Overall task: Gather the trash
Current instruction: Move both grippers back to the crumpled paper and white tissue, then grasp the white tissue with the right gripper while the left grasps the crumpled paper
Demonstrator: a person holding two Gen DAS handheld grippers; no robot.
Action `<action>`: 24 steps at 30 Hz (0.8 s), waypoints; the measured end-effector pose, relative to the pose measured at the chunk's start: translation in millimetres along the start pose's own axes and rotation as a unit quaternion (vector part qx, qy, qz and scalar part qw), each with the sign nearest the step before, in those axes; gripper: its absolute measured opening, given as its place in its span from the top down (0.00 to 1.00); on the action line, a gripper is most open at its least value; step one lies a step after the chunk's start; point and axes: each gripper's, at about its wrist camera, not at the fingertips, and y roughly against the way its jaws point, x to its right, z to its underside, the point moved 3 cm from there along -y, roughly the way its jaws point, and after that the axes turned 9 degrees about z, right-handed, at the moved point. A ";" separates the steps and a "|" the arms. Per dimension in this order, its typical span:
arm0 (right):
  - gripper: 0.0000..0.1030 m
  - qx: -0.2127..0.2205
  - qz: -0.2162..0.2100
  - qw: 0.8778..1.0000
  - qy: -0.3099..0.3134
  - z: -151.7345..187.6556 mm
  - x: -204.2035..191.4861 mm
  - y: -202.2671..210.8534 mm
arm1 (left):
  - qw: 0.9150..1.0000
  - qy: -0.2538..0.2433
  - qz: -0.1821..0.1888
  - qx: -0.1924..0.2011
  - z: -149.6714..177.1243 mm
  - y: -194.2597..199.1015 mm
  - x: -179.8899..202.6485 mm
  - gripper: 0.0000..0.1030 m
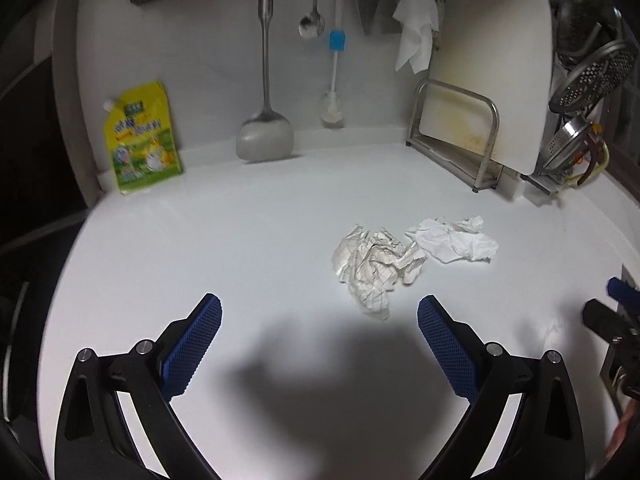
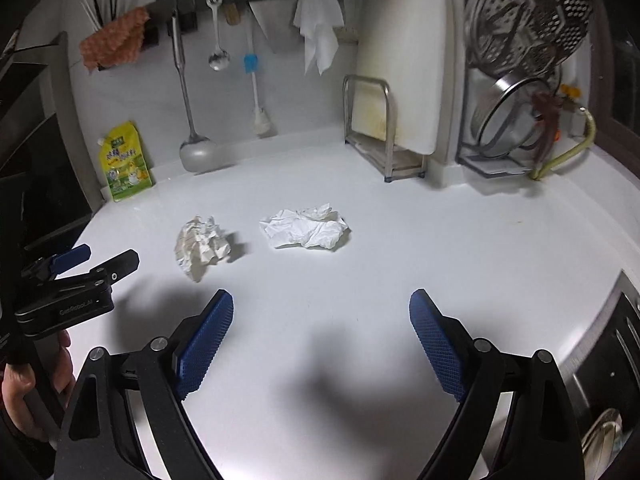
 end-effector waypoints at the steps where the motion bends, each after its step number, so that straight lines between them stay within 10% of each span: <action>1: 0.17 -0.005 0.000 1.000 0.001 -4.2 -0.4 -8.5 | 1.000 0.005 0.001 -0.003 -1.7 -6.1 -1.0 0.06; 24: 0.17 -0.088 0.006 0.993 0.074 -61.0 -42.2 -147.6 | 0.999 0.012 -0.019 -0.049 -20.1 -71.5 -3.8 0.06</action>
